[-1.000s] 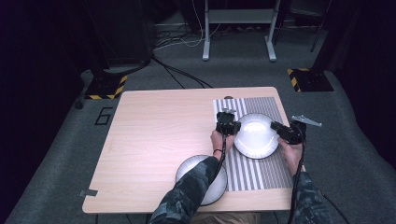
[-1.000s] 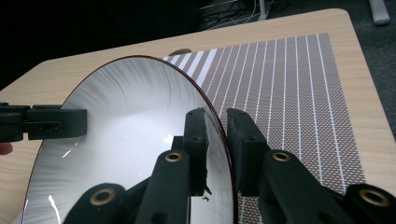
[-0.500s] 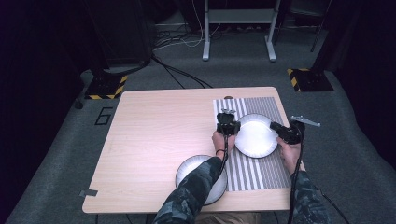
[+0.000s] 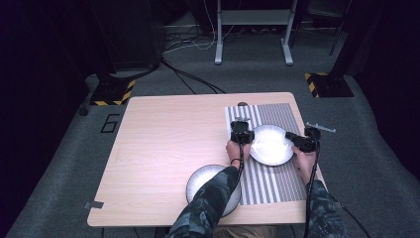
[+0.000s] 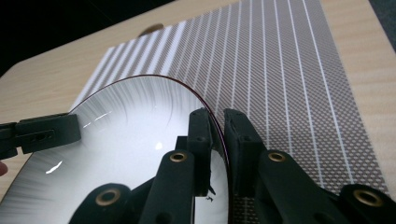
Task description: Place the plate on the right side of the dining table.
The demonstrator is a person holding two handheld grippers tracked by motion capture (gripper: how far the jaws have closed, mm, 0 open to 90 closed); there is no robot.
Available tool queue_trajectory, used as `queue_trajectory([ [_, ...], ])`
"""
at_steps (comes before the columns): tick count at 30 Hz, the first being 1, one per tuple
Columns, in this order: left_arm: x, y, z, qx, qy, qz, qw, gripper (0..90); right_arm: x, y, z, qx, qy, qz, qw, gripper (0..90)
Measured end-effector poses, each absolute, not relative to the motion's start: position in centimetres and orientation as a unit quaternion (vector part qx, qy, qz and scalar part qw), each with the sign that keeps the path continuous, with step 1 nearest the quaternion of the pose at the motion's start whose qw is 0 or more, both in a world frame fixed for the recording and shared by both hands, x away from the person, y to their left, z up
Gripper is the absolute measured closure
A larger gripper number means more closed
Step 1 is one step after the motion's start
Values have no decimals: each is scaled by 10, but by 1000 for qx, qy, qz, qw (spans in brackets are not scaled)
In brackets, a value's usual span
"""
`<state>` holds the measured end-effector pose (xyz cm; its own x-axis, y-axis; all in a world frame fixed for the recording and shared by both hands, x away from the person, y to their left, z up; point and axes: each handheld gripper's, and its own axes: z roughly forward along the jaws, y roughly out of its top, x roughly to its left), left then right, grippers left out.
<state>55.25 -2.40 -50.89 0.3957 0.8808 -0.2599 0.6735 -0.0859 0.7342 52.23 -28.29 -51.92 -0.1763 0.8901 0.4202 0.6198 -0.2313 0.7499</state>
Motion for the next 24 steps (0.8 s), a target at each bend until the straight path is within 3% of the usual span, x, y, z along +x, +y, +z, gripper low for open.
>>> queue_trajectory([
  [18, 548, -28, -510, 707, 550, 145, 420, 778, 526, -283, -520, 641, 604, 451, 142, 752],
  [22, 548, -27, -507, 705, 551, 143, 423, 706, 525, -286, -520, 642, 603, 453, 142, 679],
  [24, 548, -26, -506, 704, 553, 139, 423, 611, 524, -286, -518, 641, 603, 454, 139, 564],
])
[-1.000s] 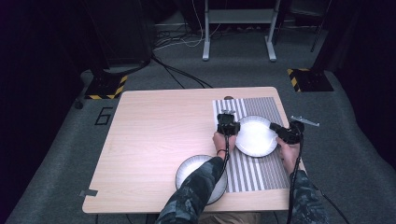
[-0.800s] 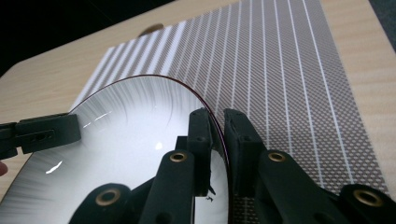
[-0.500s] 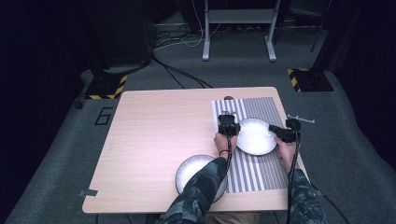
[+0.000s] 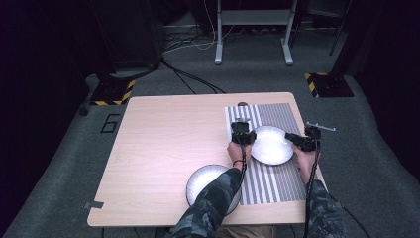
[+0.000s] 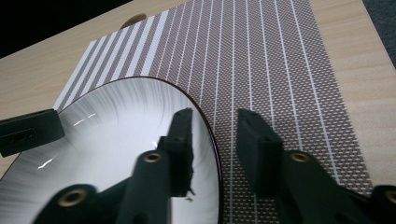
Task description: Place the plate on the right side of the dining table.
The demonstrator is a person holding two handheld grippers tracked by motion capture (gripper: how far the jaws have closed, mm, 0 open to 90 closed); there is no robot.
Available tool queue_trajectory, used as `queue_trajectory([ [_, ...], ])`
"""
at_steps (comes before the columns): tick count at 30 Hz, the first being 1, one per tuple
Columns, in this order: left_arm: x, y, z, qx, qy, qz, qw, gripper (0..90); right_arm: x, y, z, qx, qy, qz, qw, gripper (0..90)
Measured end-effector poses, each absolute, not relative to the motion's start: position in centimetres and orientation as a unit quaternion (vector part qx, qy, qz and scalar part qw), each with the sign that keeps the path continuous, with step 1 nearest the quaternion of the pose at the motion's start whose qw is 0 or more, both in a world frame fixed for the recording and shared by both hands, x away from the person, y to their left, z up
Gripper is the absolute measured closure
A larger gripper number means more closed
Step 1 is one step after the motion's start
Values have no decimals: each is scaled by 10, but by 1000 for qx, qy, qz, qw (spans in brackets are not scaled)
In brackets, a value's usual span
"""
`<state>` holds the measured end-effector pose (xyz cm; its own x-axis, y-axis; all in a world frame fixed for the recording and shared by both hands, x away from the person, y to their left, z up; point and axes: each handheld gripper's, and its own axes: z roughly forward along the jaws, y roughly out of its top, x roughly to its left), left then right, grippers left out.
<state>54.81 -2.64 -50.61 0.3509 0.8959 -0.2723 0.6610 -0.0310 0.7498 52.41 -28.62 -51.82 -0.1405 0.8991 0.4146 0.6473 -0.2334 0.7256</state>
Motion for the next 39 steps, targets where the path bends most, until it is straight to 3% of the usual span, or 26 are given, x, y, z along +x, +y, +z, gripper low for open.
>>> queue_trajectory([
  [5, 546, -23, -501, 707, 553, 125, 423, 401, 520, -287, -514, 634, 606, 460, 136, 305],
  [9, 542, -24, -495, 709, 545, 119, 432, 312, 516, -286, -508, 632, 610, 459, 133, 142],
  [21, 531, -9, -473, 712, 536, 100, 444, 185, 492, -280, -487, 611, 629, 461, 135, 69],
  [39, 497, 56, -453, 726, 487, 94, 476, 155, 442, -262, -469, 561, 671, 455, 166, 6],
])
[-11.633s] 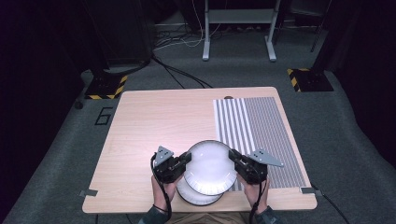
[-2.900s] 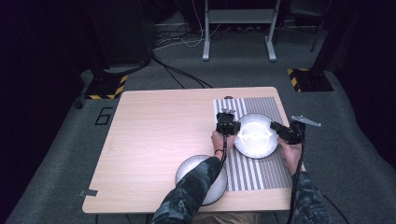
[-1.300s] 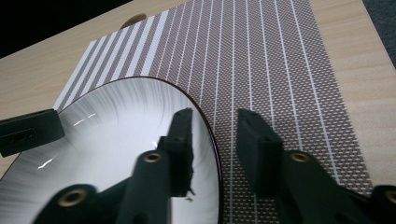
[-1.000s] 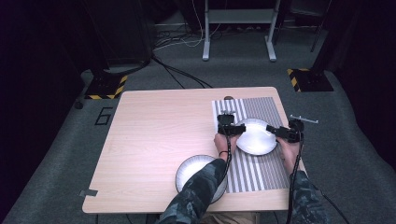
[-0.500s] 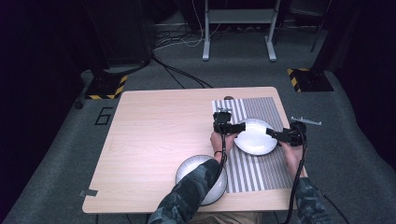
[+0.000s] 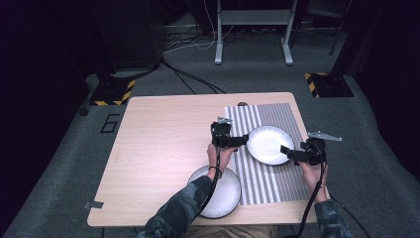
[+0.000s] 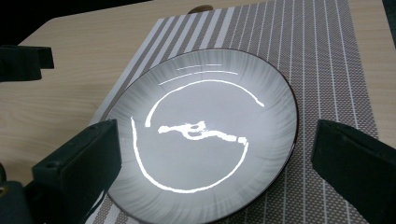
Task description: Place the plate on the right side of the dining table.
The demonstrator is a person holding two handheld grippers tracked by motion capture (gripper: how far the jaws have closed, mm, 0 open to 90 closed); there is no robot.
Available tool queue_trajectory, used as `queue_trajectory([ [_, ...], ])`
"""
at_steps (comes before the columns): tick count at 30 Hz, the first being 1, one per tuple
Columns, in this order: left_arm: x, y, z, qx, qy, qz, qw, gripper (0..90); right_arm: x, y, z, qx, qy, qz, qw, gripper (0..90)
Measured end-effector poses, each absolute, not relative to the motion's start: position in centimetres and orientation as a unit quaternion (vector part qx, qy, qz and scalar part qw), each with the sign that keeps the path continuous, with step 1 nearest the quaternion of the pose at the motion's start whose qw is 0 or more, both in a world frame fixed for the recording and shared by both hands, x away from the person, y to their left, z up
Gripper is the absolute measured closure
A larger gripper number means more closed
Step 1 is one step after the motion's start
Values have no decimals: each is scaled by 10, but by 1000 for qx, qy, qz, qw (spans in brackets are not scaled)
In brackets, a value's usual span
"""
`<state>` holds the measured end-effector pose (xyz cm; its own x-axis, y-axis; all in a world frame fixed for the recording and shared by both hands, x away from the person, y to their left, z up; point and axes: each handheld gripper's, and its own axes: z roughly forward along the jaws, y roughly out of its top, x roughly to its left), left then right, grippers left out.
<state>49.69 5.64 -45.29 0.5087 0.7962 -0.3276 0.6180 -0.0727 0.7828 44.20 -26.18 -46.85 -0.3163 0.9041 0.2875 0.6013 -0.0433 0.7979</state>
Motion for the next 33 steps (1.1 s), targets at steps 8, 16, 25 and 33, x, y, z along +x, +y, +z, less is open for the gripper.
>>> queue_trajectory([
  [8, 474, 100, -450, 729, 470, 121, 483, 155, 422, -252, -468, 548, 680, 455, 173, 0],
  [16, 452, 143, -453, 726, 469, 140, 483, 154, 402, -246, -468, 537, 686, 456, 181, 0],
  [25, 426, 194, -462, 717, 483, 176, 471, 147, 377, -243, -470, 528, 693, 451, 193, 0],
  [33, 405, 231, -480, 725, 498, 196, 433, 135, 355, -239, -478, 522, 701, 439, 208, 0],
])
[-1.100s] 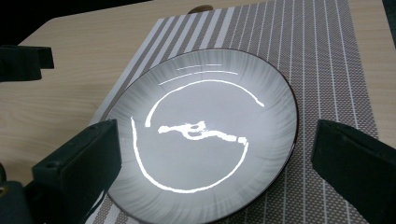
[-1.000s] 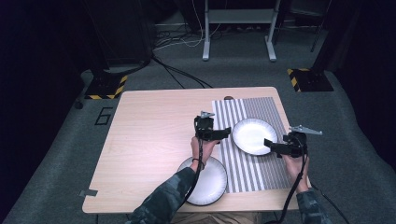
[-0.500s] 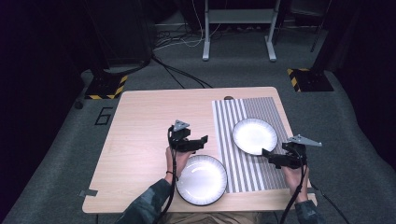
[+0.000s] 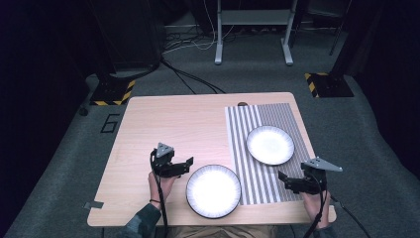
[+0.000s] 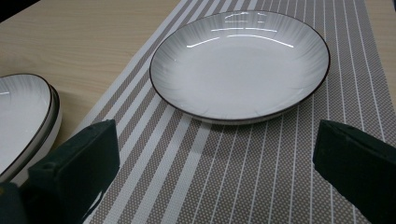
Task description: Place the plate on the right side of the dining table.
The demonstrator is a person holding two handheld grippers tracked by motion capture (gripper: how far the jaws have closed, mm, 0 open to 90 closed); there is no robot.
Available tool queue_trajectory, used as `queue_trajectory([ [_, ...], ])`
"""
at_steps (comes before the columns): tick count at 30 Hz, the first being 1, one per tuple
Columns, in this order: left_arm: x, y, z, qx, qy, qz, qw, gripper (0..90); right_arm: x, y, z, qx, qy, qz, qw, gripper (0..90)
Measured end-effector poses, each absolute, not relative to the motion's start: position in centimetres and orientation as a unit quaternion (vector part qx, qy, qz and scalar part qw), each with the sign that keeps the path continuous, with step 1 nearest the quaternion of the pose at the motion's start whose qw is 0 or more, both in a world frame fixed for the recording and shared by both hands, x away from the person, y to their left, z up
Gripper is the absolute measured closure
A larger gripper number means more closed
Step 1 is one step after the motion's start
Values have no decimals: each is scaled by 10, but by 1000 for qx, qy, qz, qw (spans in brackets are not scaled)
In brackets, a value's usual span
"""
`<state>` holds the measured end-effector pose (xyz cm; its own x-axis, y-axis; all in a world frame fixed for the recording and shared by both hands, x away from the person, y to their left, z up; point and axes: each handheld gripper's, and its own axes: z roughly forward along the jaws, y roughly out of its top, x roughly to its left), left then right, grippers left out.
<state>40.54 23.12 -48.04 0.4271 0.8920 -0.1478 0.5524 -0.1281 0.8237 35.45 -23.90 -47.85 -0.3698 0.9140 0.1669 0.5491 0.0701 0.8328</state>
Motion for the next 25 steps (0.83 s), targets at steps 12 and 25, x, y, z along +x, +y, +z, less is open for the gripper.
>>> queue_trajectory([
  [12, 386, 266, -522, 735, 528, 222, 363, 83, 338, -233, -523, 545, 715, 388, 203, 0],
  [25, 387, 267, -531, 750, 528, 228, 326, 49, 342, -218, -530, 525, 755, 323, 224, 0],
])
